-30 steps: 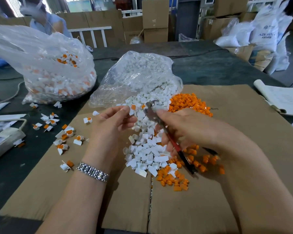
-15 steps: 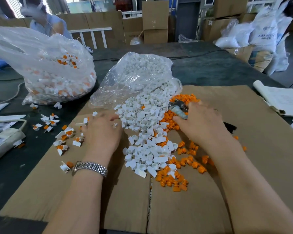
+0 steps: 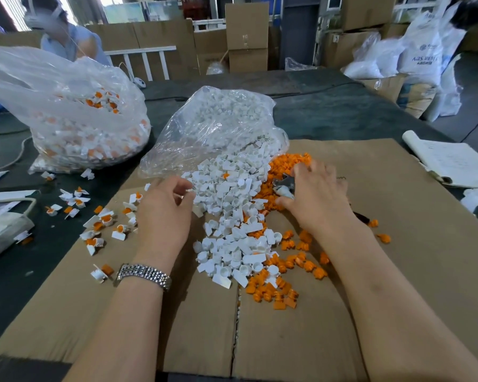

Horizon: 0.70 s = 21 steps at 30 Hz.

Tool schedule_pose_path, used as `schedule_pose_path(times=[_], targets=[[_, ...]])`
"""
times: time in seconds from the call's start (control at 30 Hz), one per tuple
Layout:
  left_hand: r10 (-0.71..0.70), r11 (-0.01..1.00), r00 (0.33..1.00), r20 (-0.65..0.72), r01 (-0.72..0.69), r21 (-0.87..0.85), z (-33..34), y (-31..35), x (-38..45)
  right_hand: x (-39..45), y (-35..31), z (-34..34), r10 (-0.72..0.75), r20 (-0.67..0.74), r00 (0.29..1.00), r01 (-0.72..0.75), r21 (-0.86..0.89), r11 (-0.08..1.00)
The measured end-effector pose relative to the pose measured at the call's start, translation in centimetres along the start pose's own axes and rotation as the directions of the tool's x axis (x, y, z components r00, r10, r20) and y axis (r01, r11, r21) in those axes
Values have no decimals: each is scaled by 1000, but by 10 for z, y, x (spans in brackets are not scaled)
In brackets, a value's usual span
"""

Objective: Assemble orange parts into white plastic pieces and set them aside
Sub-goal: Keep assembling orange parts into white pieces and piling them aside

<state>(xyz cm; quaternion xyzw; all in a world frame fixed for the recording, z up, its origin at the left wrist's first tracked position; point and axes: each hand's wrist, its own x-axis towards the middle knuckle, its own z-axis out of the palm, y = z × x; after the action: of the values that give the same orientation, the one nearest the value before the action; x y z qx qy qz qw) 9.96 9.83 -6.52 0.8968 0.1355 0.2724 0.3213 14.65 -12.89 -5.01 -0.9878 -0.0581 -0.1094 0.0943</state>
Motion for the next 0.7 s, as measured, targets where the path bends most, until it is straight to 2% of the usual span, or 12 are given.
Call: schedule_pose_path(times=[0.07, 0.13, 0.2, 0.33, 0.57, 0.7], targets=[[-47, 982, 998, 36, 53, -181, 0, 4, -2, 0, -2, -1, -119, -32, 992, 119, -6, 993], [-79, 929, 993, 90, 106, -354, -1, 7, -4, -2, -6, 1, -205, 11, 979, 205, -84, 975], [-102, 864, 983, 154, 164, -476, 0, 10, -7, -3, -10, 7, -243, 37, 969, 245, -145, 959], [-128, 720, 945, 302, 298, -627, 3, 15, -9, -2, -16, 14, -278, -1, 960, 273, -192, 943], [-122, 395, 857, 502, 505, -767, 1, 17, -7, -2, -16, 12, -266, -13, 964, 262, -119, 958], [-107, 352, 838, 535, 536, -767, 3, 17, -7, -5, -18, 12, -294, -10, 956, 292, -77, 953]])
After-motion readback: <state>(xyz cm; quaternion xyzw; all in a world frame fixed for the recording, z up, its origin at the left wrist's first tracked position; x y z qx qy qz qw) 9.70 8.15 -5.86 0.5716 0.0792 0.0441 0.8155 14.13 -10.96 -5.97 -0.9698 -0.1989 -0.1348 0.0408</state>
